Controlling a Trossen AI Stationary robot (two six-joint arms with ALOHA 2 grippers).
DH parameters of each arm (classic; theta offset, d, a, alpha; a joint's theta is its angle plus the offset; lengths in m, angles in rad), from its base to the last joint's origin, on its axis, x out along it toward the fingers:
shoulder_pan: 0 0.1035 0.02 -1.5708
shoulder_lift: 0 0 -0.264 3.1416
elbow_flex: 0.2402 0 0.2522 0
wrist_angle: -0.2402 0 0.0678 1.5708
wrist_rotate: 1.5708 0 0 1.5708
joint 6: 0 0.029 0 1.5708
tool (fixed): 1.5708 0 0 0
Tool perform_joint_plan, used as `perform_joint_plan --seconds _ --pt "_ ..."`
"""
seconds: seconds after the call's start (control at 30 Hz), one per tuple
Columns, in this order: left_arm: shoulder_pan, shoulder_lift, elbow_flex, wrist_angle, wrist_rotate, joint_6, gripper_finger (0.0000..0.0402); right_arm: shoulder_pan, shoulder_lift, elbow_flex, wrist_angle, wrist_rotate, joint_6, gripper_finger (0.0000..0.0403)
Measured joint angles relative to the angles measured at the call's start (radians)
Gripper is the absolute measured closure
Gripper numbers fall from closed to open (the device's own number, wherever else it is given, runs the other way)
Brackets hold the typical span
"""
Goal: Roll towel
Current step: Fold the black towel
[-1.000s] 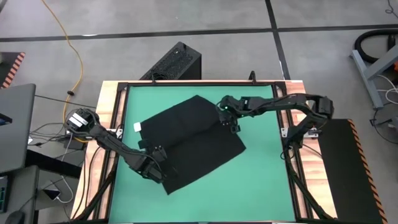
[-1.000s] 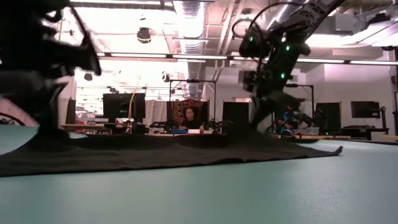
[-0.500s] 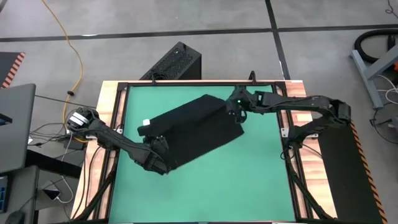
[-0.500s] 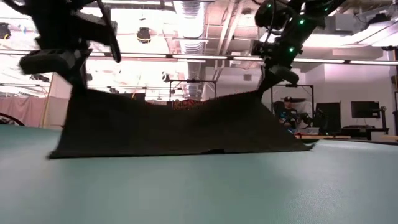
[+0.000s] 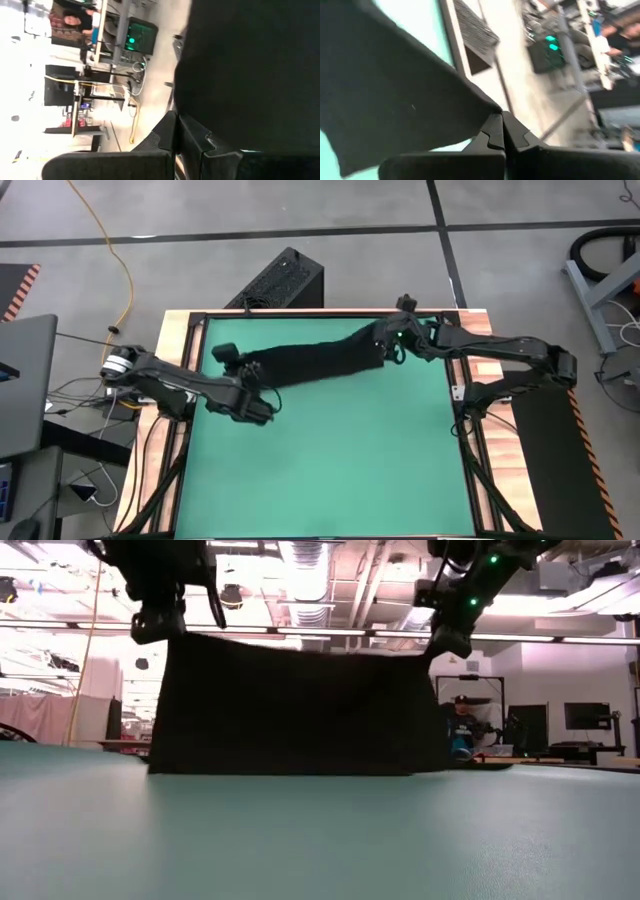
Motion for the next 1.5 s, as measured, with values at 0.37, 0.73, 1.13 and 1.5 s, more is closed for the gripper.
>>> perform_joint_plan --seconds 0.37,0.73,1.13,1.5 --pt "-0.090 -0.131 0.073 0.056 0.096 0.007 0.0401 0.135 -0.114 0.000 -0.007 0.166 0.023 0.0403" --pt "-0.242 0.015 0.333 0.185 0.158 0.138 0.0401 0.437 -0.164 0.000 -0.140 0.276 0.275 0.0403" --pt "-0.291 0.112 0.469 0.250 0.305 0.098 0.0401 0.770 -0.159 0.011 -0.217 0.437 0.530 0.0403" --pt "-0.311 0.097 0.672 0.307 0.381 0.180 0.0401 0.844 -0.153 0.069 -0.224 0.504 0.516 0.0403"
